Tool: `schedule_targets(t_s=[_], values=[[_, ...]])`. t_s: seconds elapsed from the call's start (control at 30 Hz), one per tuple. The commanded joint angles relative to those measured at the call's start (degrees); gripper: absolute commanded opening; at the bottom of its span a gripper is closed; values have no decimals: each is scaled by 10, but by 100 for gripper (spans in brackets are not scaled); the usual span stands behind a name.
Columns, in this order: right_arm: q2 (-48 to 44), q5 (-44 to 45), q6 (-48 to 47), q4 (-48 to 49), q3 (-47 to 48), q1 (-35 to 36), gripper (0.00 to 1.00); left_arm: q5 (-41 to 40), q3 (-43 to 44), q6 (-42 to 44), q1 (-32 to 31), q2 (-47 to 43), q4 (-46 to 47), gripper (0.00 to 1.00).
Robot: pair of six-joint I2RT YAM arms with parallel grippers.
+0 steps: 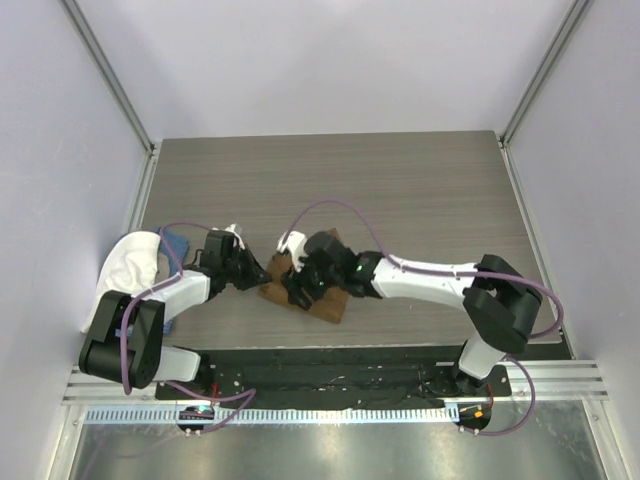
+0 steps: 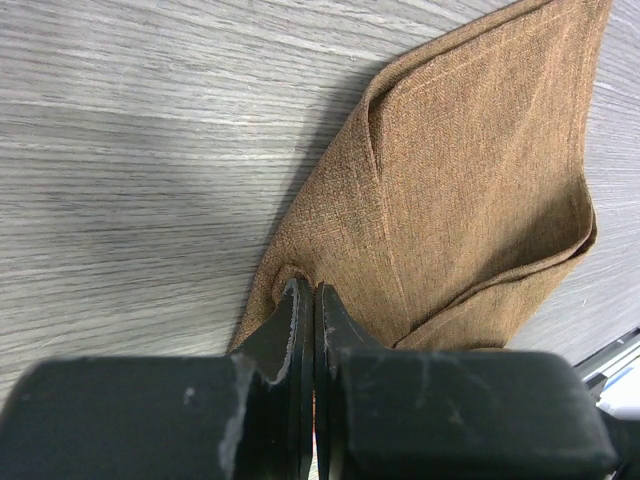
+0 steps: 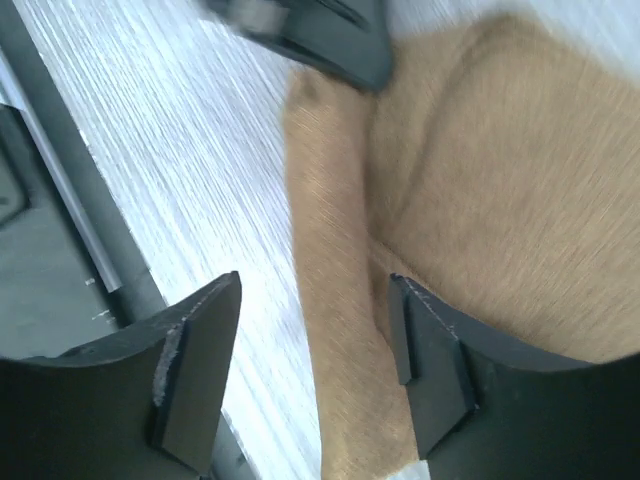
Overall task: Fold the napkin, place the utensils inside, and roll it up
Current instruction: Roll the napkin with the utensil
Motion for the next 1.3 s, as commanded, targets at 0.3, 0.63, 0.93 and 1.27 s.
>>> schedule_targets(t_s=[0.3, 0.63, 0.93, 1.27], values=[[44, 326, -204, 107, -32, 159, 69, -27, 17, 14, -1, 18, -62, 0], [84, 295, -190, 102, -32, 142, 65, -12, 31, 17, -1, 11, -61, 0], [107, 85, -149, 52, -25, 72, 47, -38, 69, 22, -1, -19, -85, 26], [194, -219, -76, -9, 15, -26, 30, -108, 25, 20, -1, -115, -81, 66]])
